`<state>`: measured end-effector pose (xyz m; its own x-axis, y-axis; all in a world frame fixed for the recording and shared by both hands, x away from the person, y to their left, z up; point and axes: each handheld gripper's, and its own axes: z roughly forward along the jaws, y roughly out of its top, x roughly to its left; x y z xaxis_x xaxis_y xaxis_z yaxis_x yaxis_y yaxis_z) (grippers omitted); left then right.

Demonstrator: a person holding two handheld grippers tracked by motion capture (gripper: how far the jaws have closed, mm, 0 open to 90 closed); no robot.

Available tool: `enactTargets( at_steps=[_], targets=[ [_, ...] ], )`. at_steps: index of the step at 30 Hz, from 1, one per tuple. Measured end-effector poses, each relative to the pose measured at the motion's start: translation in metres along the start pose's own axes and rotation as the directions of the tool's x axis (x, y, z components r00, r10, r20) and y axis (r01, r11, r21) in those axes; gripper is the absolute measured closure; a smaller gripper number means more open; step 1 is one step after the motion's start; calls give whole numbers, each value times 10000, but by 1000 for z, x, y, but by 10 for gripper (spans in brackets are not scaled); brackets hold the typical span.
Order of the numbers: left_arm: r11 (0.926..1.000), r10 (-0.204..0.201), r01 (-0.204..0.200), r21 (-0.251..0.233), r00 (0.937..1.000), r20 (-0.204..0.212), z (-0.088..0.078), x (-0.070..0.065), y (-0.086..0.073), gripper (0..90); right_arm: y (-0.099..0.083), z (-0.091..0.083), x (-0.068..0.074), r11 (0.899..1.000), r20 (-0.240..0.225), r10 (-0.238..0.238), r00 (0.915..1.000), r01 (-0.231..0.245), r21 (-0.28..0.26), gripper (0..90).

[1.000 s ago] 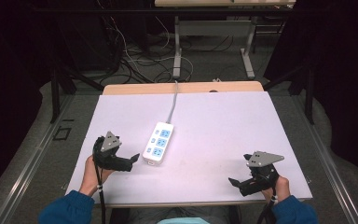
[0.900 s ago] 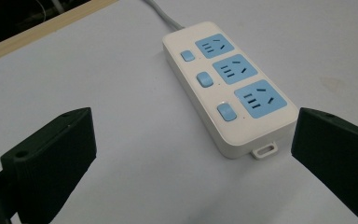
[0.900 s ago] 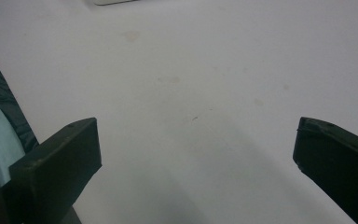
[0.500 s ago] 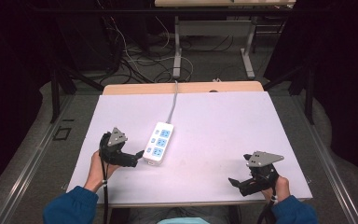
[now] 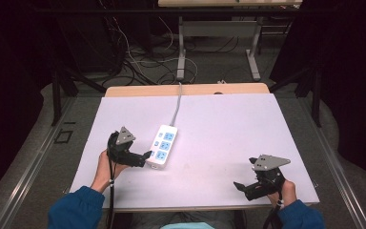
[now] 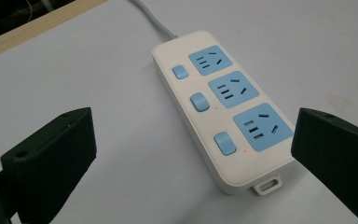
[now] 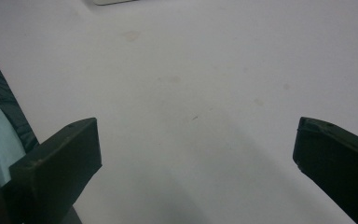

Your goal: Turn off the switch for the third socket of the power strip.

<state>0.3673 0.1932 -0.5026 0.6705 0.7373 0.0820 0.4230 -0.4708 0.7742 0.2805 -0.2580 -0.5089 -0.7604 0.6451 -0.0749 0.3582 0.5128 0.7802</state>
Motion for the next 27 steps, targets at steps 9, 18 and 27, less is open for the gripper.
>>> enactTargets(
  at_steps=[9, 18, 27],
  targets=[
    [9999, 49, -50, 90, 9998, 187, 7, -2, 2, 145, 0, 0, 1, 9999, 79, 94, 9999, -94, -44, 7],
    [10000, -17, 12, 58, 9956, 940, 12, -5, 3, 596, 0, 0, 0, 10000, -7, 64, 10000, -64, 29, 8],
    [10000, 36, -36, 3, 9901, 1405, 17, -8, 0, 894, 0, 0, 0, 10000, -6, 85, 10000, -85, 41, 8]
  ],
)
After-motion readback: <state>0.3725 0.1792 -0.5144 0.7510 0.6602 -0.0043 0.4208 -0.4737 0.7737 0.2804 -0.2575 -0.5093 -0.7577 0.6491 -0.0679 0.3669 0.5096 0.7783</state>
